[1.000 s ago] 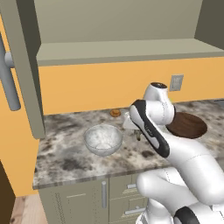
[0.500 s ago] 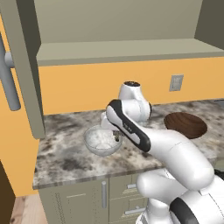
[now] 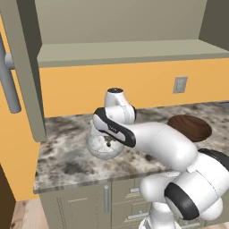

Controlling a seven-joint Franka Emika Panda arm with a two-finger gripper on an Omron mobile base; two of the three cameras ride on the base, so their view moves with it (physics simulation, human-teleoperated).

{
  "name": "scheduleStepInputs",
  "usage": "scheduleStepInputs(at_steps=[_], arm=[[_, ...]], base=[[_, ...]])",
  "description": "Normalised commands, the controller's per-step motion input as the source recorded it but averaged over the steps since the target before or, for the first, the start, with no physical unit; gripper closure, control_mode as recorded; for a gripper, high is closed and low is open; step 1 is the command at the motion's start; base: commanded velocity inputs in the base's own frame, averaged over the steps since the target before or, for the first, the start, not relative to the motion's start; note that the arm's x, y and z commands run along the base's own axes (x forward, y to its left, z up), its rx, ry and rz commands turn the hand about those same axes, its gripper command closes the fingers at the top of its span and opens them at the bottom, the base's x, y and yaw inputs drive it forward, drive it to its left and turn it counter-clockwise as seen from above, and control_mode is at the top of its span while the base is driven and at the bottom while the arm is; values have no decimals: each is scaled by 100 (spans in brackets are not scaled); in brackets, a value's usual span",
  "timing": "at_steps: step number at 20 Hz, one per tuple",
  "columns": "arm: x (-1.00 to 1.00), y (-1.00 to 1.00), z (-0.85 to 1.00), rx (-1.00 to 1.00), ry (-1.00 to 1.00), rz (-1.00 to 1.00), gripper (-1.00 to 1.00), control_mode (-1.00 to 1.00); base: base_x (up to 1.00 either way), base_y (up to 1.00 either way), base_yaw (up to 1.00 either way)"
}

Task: Pick both bowls and place them on the counter. Then place the eggplant in one bowl and place the mushroom in the other bowl.

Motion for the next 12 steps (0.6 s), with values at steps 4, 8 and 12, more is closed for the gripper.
scheduleStepInputs(at_steps=[4,8,12], arm=[[29,0,-24,0,3,0,100,-100],[17,0,-31,0,2,0,100,-100],[14,0,-36,0,2,0,100,-100]], base=[[0,0,0],[0,0,0],[0,0,0]])
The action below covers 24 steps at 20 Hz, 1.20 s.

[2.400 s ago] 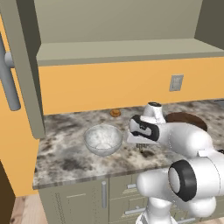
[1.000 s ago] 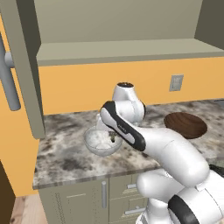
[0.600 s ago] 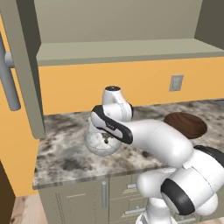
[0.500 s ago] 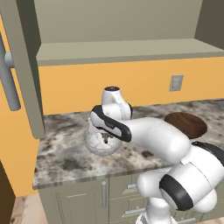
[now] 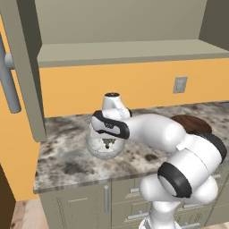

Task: Pick both bowls and place them on the counter. Then place the eggplant in one bowl and place the mushroom in the other bowl.

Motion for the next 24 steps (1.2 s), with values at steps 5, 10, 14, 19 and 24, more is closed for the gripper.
scheduleStepInputs(at_steps=[5,10,14,19,24], arm=[[13,0,-26,0,1,0,100,-100],[7,0,-22,0,2,0,100,-100],[4,0,-24,0,3,0,100,-100],[8,0,-13,0,2,0,-100,-100],[4,0,0,0,0,0,-100,-100]], base=[[0,0,0],[0,0,0],[0,0,0],[0,0,0],[0,0,0]])
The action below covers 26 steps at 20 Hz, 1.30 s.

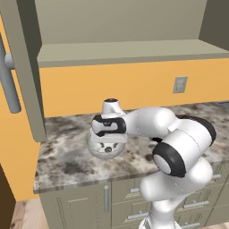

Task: Pick both bowls and place them on the counter. Then place the eggplant in one bowl and place the mushroom in the other bowl.

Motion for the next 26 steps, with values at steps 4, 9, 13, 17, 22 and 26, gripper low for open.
scheduleStepInputs(at_steps=[4,9,13,17,22,26], arm=[[-4,0,11,0,0,0,-100,-100],[-41,0,53,0,-7,0,-100,-100],[-49,-3,56,-4,-10,0,-100,-100],[-42,-32,34,-4,-2,-3,-100,-100],[-33,-57,22,-4,-1,-2,-100,-100],[-33,-67,23,-3,-2,-2,-100,-100]], base=[[0,0,0],[0,0,0],[0,0,0],[0,0,0],[0,0,0],[0,0,0]])
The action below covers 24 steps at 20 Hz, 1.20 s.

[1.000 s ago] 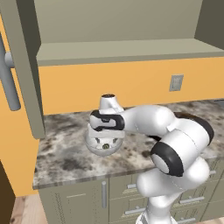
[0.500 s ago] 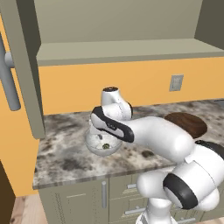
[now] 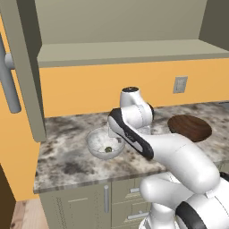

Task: Pick both bowls and place them on the counter. Then place the eggplant in one bowl and place the mushroom in the other bowl.

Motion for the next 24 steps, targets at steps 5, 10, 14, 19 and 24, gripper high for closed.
scheduleStepInputs(at_steps=[5,10,14,19,24], arm=[[-29,-68,26,-4,-4,0,-100,-100],[-31,-66,18,-3,-3,-4,-100,-100],[-15,-57,10,-1,-1,-3,-100,-100],[0,-45,5,-8,0,0,-100,-100],[0,-34,0,-20,0,4,-100,-100]], base=[[0,0,0],[0,0,0],[0,0,0],[0,0,0],[0,0,0]])
